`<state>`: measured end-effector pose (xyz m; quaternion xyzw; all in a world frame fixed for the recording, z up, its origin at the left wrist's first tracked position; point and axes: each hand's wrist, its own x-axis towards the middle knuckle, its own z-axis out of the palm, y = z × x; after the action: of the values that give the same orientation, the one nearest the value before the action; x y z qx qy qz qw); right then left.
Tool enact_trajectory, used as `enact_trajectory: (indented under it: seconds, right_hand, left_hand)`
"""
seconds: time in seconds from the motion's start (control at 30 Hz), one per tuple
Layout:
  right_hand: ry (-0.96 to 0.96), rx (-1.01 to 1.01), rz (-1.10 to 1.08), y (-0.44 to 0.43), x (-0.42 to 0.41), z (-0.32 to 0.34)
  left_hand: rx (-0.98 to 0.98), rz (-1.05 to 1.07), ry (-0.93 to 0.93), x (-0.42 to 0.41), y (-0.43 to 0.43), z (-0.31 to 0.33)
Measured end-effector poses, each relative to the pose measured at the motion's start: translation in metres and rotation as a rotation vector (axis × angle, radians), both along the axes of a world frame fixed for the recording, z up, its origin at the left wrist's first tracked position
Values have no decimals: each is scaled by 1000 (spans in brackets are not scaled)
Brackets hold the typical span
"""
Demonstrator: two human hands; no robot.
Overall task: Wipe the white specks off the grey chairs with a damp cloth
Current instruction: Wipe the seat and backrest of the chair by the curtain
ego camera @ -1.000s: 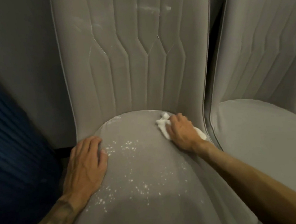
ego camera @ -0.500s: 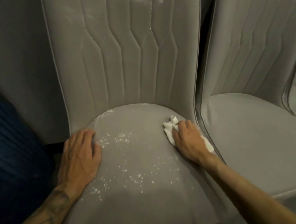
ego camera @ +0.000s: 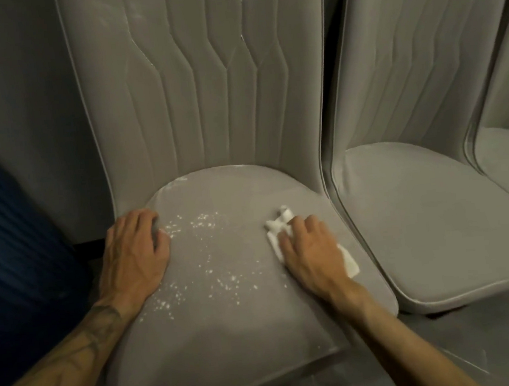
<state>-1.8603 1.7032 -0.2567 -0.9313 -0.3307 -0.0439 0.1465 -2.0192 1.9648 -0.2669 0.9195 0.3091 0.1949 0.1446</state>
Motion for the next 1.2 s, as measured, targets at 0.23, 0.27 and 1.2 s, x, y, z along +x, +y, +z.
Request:
enact_trajectory:
  seconds: [0.23,0.27,1.2]
  right_hand:
    - [63,-47,56,-36,39,16]
    - [55,-37,-52,-36,41,16]
    - [-27,18,-201,-31,-55,2]
  left_hand:
    - [-48,-22,25,-5,-4,4]
    - [-50,-21,28,-4,-4,4]
    - [-11,-28,23,-1,-4,3]
